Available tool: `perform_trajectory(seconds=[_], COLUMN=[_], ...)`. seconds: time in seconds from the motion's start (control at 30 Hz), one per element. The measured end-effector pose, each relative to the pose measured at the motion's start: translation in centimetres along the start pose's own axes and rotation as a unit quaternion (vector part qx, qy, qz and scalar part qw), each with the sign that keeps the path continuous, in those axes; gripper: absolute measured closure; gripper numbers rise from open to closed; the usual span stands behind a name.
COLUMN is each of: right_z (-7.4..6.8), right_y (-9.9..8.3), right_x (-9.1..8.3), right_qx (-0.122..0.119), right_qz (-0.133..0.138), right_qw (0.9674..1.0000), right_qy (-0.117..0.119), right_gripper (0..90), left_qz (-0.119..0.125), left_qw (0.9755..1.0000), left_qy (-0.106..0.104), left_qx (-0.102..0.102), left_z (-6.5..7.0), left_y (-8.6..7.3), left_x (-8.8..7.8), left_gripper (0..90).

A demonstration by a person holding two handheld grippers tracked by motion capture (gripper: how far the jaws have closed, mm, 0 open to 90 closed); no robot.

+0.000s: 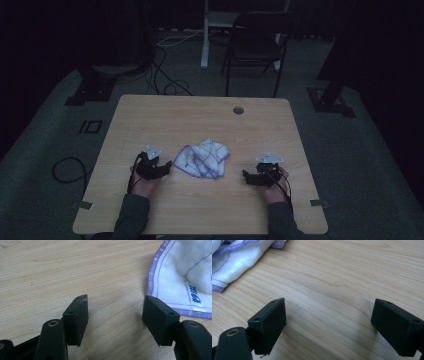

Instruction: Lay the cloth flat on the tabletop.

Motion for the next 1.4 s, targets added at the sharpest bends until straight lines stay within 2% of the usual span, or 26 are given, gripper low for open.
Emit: perform_trajectory(seconds=[0.23, 0.3, 0.33, 0.37, 0.47, 0.77, 0.83, 1.0, 1.4], right_z=[-0.1, -0.3, -0.3, -0.6, -0.8, -1.3, -1.5, -2.7, -4.5], right_y=[0.0, 0.0, 0.0, 0.1, 0.1, 0.3, 0.3, 0.5, 0.8], right_x=[-0.1, -0.3, -0.3, -0.5, -0.6, -1.2, -1.4, -2.1, -2.4], right_qx=[0.000, 0.000, 0.000, -0.001, -0.002, -0.003, -0.006, -0.015, -0.030], right_qz=[0.001, -0.001, -0.001, -0.003, -0.003, 0.011, 0.016, 0.029, 0.035], right_qw=[1.0000, 1.0000, 1.0000, 1.0000, 1.0000, 0.9999, 0.9998, 0.9992, 0.9983], right_qy=[0.000, 0.000, 0.000, 0.001, 0.002, 0.008, 0.010, 0.024, 0.035], right_gripper=[16.1, 25.0, 25.0, 37.4, 43.0, 48.6, 50.1, 55.1, 58.7], left_qz=[0.000, 0.001, 0.001, 0.003, 0.003, 0.001, -0.001, -0.001, -0.004], left_qw=[1.0000, 1.0000, 1.0000, 0.9999, 0.9998, 0.9999, 0.9998, 0.9997, 0.9996], left_qy=[0.000, -0.001, -0.001, -0.013, -0.014, -0.012, -0.015, -0.019, -0.019], left_qx=[0.000, 0.001, 0.001, 0.011, 0.013, 0.011, 0.012, 0.013, 0.019], left_z=[0.0, 0.1, 0.1, 0.4, 0.5, 0.5, 0.6, 0.7, 1.1], left_y=[0.0, 0.0, 0.0, 0.0, 0.1, 0.0, 0.1, 0.1, 0.2], left_x=[0.0, 0.0, 0.0, -0.2, -0.2, -0.3, -0.4, -0.4, -0.5], left_gripper=[38.4, 38.7, 41.4, 48.2, 51.6, 51.6, 59.0, 60.0, 61.5])
Point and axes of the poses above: each handheld gripper's, and its own axes: x roughly forward along the jaws, y roughly out of its top, z roughly to its right, the point moved 5 cm from there along x, roughly forward along the jaws, and after that the axes turned 9 degrees about x, right-handed, at the moved point
